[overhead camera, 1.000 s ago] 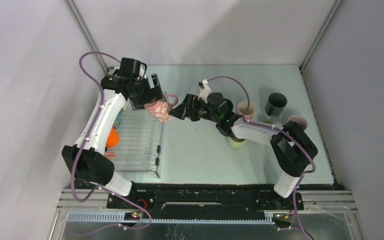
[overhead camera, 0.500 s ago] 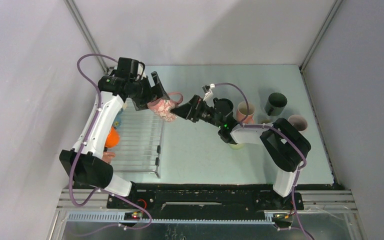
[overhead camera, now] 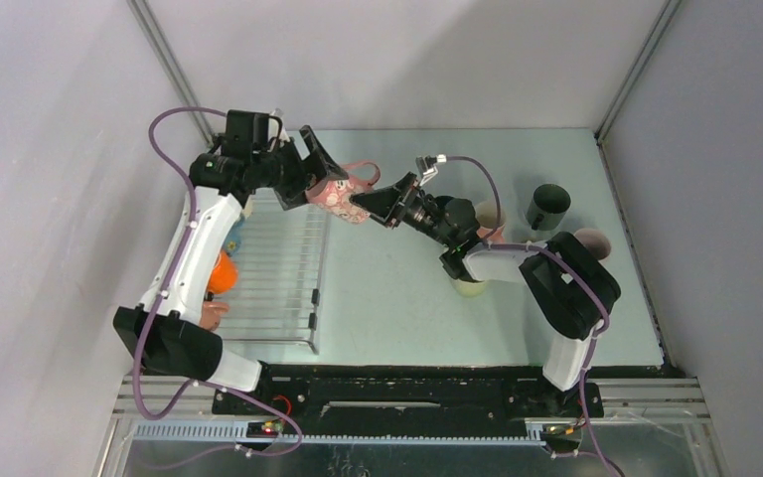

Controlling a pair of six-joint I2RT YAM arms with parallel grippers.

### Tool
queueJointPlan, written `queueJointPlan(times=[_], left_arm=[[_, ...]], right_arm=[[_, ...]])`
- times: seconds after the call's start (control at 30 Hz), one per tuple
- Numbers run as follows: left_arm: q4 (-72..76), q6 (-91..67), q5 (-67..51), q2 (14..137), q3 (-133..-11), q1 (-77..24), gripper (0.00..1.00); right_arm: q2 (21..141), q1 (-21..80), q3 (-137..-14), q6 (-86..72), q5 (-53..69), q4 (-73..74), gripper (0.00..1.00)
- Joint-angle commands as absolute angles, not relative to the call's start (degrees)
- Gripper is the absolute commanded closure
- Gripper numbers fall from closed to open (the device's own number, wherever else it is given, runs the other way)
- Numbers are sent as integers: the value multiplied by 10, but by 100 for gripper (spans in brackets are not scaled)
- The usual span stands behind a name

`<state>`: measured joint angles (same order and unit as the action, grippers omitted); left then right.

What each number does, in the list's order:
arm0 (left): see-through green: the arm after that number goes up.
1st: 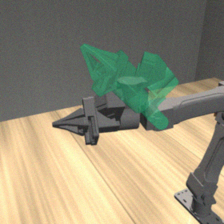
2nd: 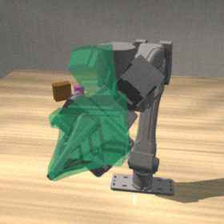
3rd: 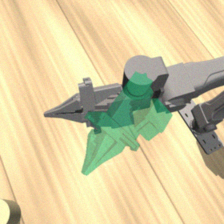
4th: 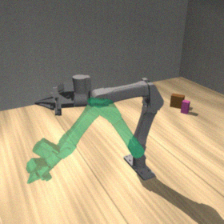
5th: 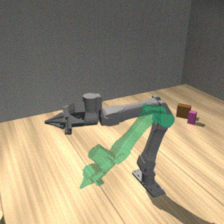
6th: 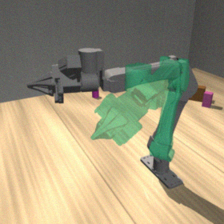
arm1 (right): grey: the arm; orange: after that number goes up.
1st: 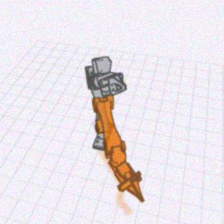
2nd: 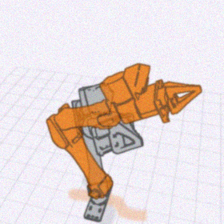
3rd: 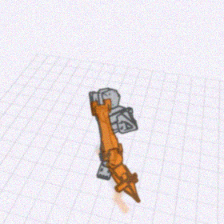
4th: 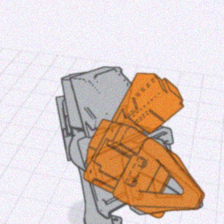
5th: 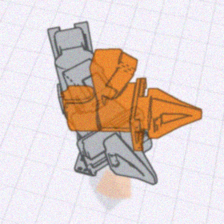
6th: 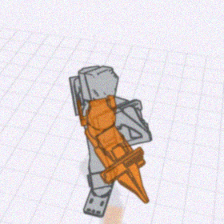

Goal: Unload the cups from the dish rack
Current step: Place the cup at the center of the board.

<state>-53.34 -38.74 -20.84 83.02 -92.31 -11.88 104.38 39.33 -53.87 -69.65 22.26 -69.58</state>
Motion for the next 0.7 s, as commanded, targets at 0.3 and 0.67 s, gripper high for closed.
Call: queueJointPlan(times=[0.3, 0.67], left_arm=[[-324, -518, -350, 768, -847, -126, 100], [-248, -559, -363, 768, -796, -154, 100]], right_arm=[[969, 380, -535, -728, 263, -757, 29], [907, 360, -518, -712, 278, -714, 81]])
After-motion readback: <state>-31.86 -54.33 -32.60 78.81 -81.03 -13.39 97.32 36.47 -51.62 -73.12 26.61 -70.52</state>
